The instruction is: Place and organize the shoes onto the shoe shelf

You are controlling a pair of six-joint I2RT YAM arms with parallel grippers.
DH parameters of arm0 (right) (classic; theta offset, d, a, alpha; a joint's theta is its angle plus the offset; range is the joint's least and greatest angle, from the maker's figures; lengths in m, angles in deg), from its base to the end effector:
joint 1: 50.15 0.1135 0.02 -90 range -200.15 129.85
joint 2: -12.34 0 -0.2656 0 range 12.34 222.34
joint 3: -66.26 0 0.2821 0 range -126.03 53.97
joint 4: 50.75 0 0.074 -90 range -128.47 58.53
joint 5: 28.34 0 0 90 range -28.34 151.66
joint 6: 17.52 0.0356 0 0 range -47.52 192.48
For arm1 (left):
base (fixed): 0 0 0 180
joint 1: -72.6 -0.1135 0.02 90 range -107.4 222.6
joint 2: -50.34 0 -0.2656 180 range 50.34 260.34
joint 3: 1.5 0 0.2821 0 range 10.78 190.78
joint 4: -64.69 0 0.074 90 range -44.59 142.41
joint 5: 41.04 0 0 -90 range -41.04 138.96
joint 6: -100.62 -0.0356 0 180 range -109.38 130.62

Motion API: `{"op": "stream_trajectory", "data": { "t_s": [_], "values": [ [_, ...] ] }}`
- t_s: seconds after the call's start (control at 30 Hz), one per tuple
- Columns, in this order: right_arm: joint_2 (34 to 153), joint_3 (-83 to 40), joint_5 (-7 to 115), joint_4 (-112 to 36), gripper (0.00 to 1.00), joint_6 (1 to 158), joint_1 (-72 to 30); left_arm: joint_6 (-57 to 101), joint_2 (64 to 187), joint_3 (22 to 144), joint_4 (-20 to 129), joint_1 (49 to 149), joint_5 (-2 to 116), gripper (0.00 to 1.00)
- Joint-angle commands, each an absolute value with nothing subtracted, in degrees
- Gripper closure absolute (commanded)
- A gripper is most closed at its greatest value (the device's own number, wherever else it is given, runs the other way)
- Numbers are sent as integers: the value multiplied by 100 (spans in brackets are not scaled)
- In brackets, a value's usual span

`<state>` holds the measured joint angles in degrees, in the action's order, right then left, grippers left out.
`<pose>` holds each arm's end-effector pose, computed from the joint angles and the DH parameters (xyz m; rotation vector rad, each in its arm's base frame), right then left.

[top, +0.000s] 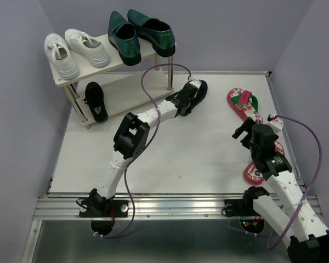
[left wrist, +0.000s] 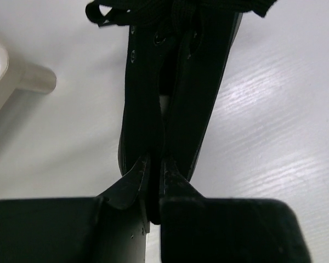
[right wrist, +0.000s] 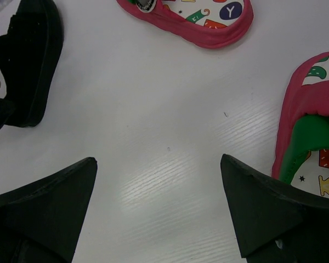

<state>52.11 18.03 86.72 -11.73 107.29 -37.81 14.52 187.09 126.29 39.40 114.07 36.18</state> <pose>0.1853 0.0251 0.2709 0.6492 1.9443 0.0501 0.4413 -0.3795 0.1904 0.5734 2.0823 -0.2170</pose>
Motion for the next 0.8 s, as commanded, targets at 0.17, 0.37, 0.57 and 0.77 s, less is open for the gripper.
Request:
{"op": "stream_trajectory", "data": {
  "t_s": [0.17, 0.37, 0.57, 0.77],
  "values": [
    [5084, 1583, 8750, -1184, 0, 10720, -3793, 2212, 16437, 10670, 4063, 11891, 2787, 100],
    [4952, 1644, 8689, -1184, 0, 10720, -3793, 3188, 14925, 8762, 4055, 12006, 2664, 100],
    [4873, 1671, 8662, -1193, 0, 10729, -3793, 3715, 13894, 7513, 3888, 12076, 2233, 100],
    [4899, 1688, 8627, -1237, 0, 10746, -3793, 4487, 12999, 6871, 3590, 12164, 1821, 100]
  ]
}}
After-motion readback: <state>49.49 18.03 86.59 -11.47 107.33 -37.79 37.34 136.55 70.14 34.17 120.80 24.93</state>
